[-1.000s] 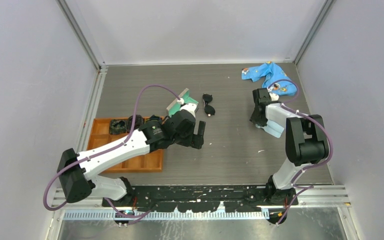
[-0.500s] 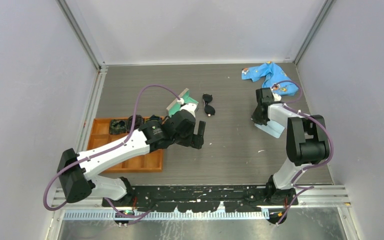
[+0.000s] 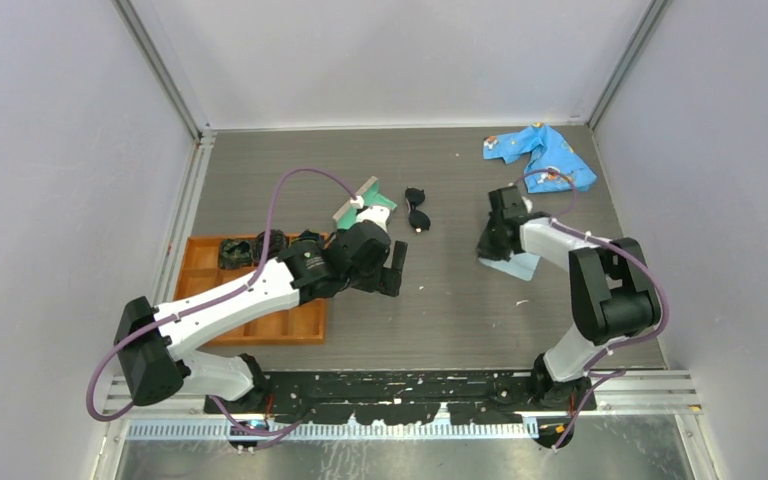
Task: Organize the sunglasses
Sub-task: Move the glasses cleaning cloth to the center of the board.
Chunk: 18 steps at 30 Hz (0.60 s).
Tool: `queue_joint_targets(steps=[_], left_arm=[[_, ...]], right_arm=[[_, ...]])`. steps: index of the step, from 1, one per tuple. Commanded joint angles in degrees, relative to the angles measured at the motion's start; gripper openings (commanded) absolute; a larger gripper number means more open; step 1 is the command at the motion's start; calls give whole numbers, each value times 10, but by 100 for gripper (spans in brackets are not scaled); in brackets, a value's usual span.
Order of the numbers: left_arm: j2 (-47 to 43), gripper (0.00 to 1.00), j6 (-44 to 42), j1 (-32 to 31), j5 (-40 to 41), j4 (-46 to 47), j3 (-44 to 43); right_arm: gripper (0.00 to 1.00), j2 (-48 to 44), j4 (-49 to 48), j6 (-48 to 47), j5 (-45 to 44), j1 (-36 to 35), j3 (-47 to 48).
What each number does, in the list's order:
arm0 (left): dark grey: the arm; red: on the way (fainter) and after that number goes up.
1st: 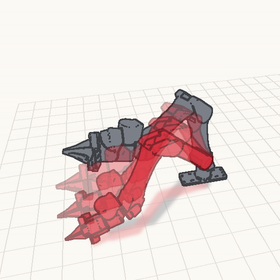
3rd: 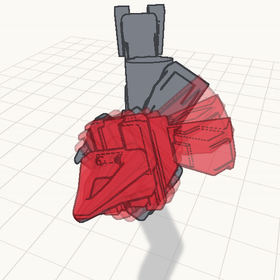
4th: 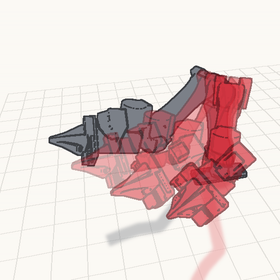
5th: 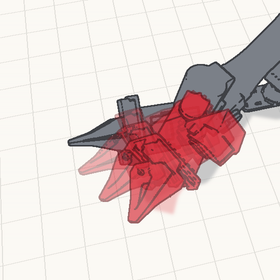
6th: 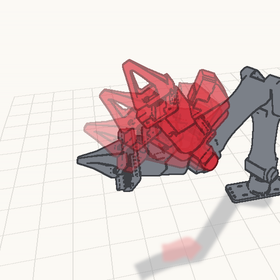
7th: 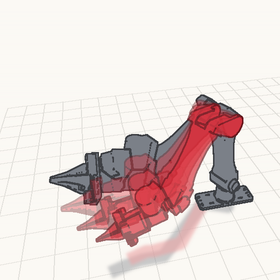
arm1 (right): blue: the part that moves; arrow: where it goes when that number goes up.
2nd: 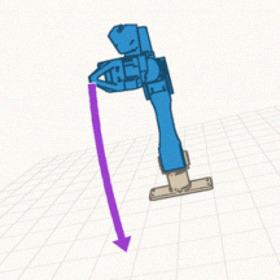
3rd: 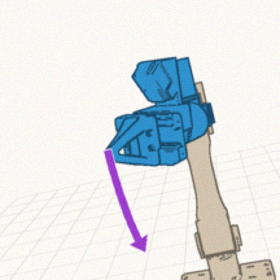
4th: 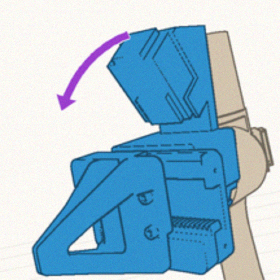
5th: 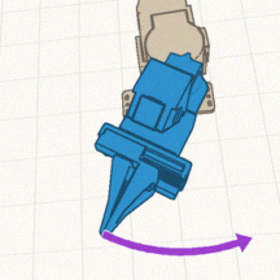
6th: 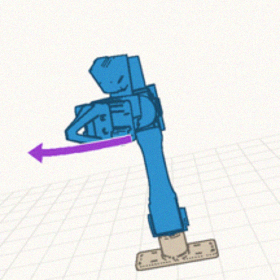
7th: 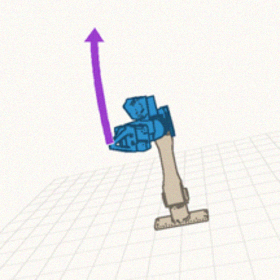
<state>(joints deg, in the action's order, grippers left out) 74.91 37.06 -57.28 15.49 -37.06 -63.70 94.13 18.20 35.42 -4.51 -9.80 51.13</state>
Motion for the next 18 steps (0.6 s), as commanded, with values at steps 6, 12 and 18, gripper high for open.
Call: queue_joint_targets(steps=[6,12,18], left_arm=[[-21,91,2,18,67,-38,-17],[-52,91,4,41,70,-45,3],[-68,92,11,44,67,-46,14]], right_arm=[[1,-38,25,84,17,-203,-18],[1,-20,11,137,-3,-307,10],[29,-20,27,154,-25,-339,26]])
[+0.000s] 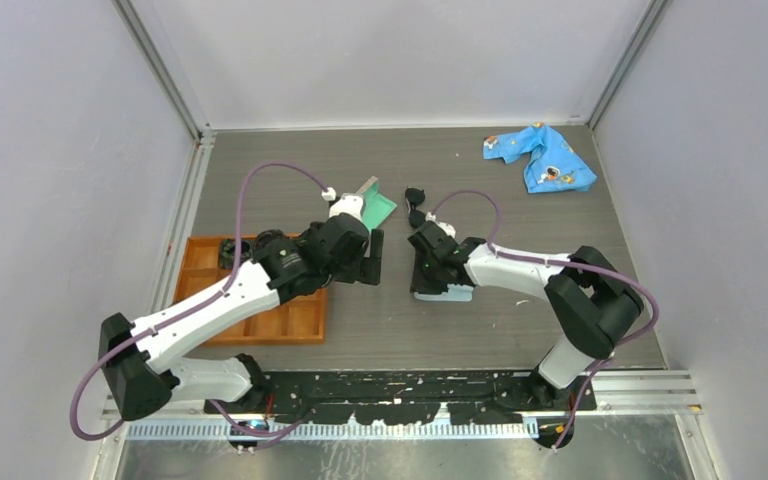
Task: Organize the sunglasses
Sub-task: Move the glasses cleaning cloth to the center of the board, then adjust the glasses cleaning cloth at the center of the board.
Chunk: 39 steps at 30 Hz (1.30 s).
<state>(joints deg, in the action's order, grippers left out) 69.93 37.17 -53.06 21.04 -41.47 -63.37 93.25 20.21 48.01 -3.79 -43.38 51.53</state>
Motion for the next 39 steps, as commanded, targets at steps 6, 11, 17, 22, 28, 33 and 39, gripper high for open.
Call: queue_joint_targets(steps=[6,11,17,22,28,33,39], left_arm=[[1,92,17,-2,-22,37,29],[69,90,17,-39,-23,60,18],[172,75,45,-55,-92,100,-9],[205,64,76,-55,-99,146,2],[247,48,115,-50,-108,162,-2],[281,46,134,-45,-111,156,-14],[286,47,140,-34,-129,168,-9]], right_arm=[[49,-131,76,10,-118,1,15],[47,-265,118,10,-151,89,-72],[36,-325,123,-5,-84,157,-160],[30,-309,97,-12,-48,156,-175],[23,-261,53,-16,-27,156,-182],[22,-221,10,2,-4,156,-188],[21,-196,-3,12,-24,157,-194]])
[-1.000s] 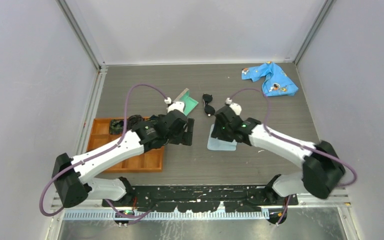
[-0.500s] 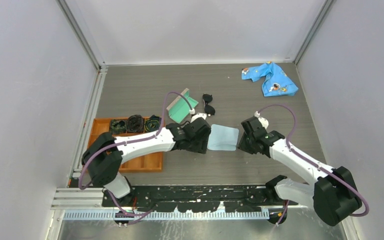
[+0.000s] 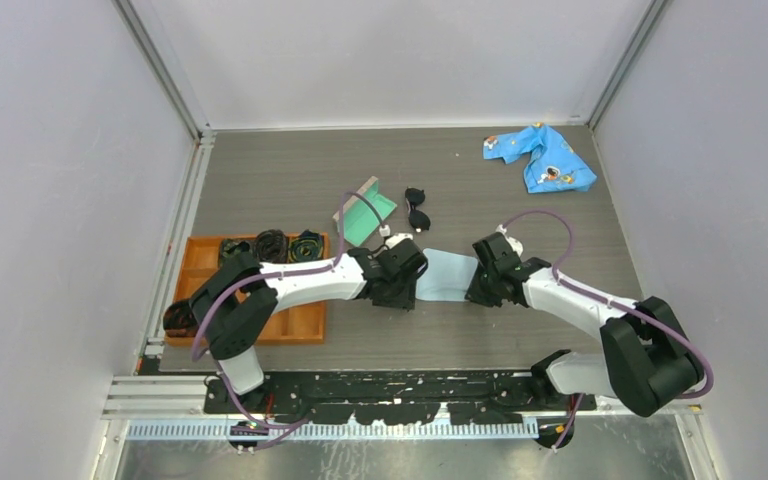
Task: Organize the sunglasses
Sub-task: Adjust the glasses cleaning cloth at the center of the board.
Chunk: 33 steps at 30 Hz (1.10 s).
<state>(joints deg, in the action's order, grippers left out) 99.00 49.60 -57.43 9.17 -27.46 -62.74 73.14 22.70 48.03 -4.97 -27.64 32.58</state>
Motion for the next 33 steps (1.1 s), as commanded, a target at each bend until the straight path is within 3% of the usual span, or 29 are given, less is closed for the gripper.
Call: queue_joint_targets(steps=[1,6,11,23,24,27,28,33], left_arm=[[-6,47,15,12,-12,28,-15],[-7,47,14,17,-21,36,-7],[-3,47,17,21,-29,35,-7],[-6,48,19,30,-34,39,-8],[-5,48,20,30,-35,39,-8],[-2,49,23,30,-43,50,-5],[1,49,24,30,-48,52,-6],[16,48,35,29,-66,45,-20]], right_arm=[[20,6,-27,13,-17,-1,-6],[18,24,-22,12,-43,-1,-4],[1,24,-14,12,-39,-1,-3],[1,-71,55,27,-45,-16,-35],[1,-78,62,32,-50,-17,-36],[30,-91,78,45,-65,-16,-37],[35,-96,83,48,-71,-16,-37],[40,-128,108,49,-105,-16,-21]])
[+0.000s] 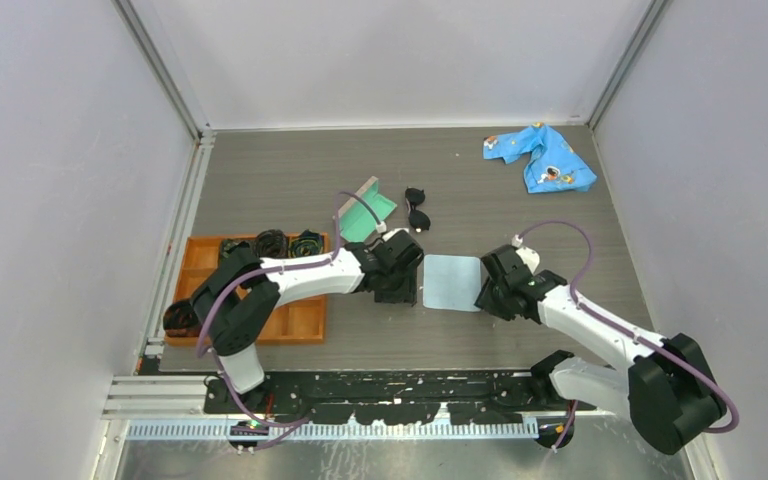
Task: Organize the sunglasses
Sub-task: Adjust the glasses cleaning cloth at the center of the board, then fold the glasses cleaning cloth at the center of the board.
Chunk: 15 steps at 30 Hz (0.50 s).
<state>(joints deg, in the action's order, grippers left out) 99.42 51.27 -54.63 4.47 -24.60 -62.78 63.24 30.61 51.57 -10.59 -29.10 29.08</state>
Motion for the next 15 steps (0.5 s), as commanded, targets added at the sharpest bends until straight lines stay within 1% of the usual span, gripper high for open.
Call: queue_joint_targets(steps=[1,5,6,7,15], left_arm=[[15,47,26,1,-20,17,-20],[29,44,52,-10,-19,20,-34],[35,38,60,-12,-19,20,-40],[42,36,71,-14,-22,19,-46],[94,35,116,-28,-29,3,-89]], right_arm=[[40,-33,33,11,-54,-1,18],[39,-26,33,0,-57,2,27],[38,-23,32,0,-56,2,27],[38,-21,30,-1,-55,3,27],[38,-40,33,-7,-53,8,17]])
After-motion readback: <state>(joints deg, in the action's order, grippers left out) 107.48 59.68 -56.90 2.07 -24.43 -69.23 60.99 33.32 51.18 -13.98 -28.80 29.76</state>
